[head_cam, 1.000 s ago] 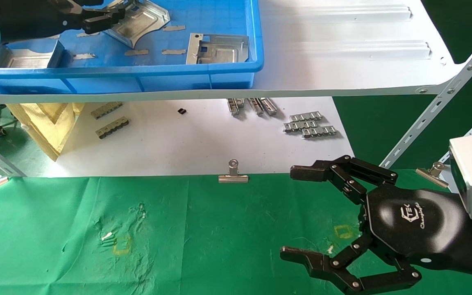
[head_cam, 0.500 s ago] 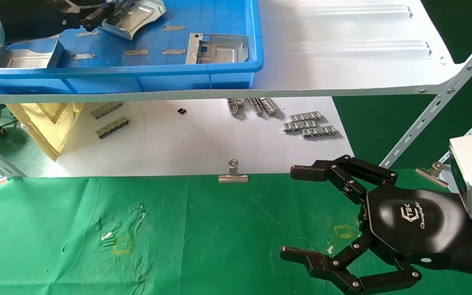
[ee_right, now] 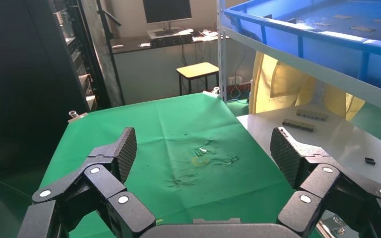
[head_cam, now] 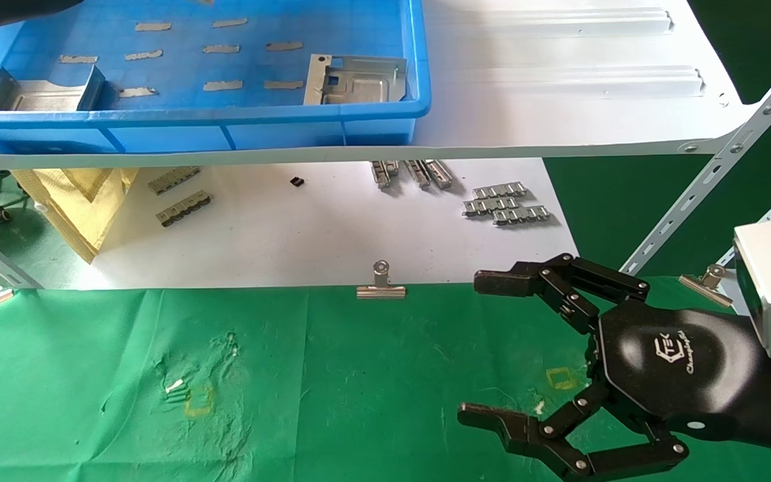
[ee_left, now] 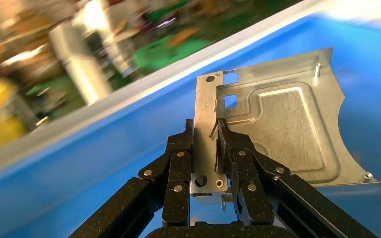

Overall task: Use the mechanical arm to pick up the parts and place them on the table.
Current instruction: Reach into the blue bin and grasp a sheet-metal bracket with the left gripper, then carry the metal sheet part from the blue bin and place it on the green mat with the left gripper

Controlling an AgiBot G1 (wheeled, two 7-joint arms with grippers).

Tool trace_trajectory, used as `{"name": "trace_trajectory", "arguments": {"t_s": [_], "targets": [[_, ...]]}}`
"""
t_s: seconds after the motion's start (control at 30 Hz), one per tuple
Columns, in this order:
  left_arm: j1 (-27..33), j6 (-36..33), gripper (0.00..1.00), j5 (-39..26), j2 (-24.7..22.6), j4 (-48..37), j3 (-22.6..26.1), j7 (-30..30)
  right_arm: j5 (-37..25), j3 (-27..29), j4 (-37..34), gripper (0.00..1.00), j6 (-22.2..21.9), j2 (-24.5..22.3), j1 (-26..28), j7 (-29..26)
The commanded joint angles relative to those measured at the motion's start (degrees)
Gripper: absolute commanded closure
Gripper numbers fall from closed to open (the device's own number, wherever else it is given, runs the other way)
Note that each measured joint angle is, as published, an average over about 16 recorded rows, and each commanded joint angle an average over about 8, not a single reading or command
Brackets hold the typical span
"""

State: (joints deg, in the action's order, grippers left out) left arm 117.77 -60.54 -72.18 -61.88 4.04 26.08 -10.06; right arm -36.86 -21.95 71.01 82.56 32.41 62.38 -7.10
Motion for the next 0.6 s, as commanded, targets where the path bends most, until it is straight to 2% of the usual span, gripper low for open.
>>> {"name": "trace_trajectory", "arguments": {"t_s": [0.03,0.2,0.3,0.43,0.6], "targets": [[-0.2,-5.0,1.00,0.8,1.0,1.1,-0.5,-0.9,0.0,0.0,0.0,0.00,0.0,0.0,0.0,0.0],[-1.7,-21.0,1.00,3.6,3.7,3.7,-1.9,-4.6,0.0,0.0,0.0,0.00,0.0,0.0,0.0,0.0],[-2.8,-27.5,1.00,4.9,4.8,5.3,-2.2,-6.9,0.0,0.0,0.0,0.00,0.0,0.0,0.0,0.0],[-5.1,-31.2,1.00,6.8,6.4,9.7,-1.7,-9.0,0.0,0.0,0.0,0.00,0.0,0.0,0.0,0.0],[-11.0,-31.6,1.00,12.2,10.5,21.2,0.8,-9.5,0.0,0.0,0.0,0.00,0.0,0.0,0.0,0.0]]}}
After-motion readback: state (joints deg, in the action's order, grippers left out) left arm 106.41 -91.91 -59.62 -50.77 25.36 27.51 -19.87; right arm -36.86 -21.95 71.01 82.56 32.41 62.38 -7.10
